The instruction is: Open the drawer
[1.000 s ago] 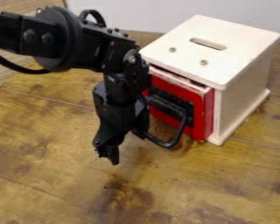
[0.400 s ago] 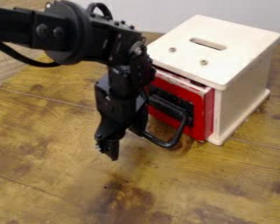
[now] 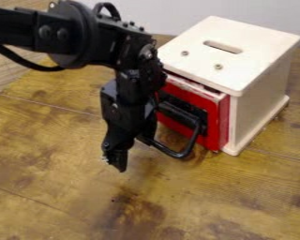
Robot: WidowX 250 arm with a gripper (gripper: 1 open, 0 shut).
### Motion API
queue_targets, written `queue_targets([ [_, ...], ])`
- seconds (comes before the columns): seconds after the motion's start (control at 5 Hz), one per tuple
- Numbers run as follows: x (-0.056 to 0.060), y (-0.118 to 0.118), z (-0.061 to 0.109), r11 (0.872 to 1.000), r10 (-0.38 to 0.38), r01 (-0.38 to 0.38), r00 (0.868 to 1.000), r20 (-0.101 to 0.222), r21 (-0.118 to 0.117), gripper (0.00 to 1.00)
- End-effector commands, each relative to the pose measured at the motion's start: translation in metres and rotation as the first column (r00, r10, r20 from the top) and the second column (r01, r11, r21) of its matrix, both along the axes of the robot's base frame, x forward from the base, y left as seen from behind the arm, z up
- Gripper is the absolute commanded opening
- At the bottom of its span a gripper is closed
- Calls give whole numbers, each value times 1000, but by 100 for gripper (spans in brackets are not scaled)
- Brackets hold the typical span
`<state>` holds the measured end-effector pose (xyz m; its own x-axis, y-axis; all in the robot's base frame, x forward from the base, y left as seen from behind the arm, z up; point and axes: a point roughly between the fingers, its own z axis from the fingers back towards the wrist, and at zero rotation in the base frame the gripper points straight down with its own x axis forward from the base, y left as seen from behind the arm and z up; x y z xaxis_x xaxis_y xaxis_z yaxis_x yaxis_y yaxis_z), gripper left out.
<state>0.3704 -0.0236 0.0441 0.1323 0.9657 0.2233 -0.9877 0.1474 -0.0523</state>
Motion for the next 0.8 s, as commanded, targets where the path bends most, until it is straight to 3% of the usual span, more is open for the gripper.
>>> queue_targets([
  [0.0,8,9,16,999,36,-36,998,51,8,100],
  [0.2,8,10,16,999,49,-49,998,50,10,0],
  [0.6,7,11,17,997,71,-72,996,49,17,0],
])
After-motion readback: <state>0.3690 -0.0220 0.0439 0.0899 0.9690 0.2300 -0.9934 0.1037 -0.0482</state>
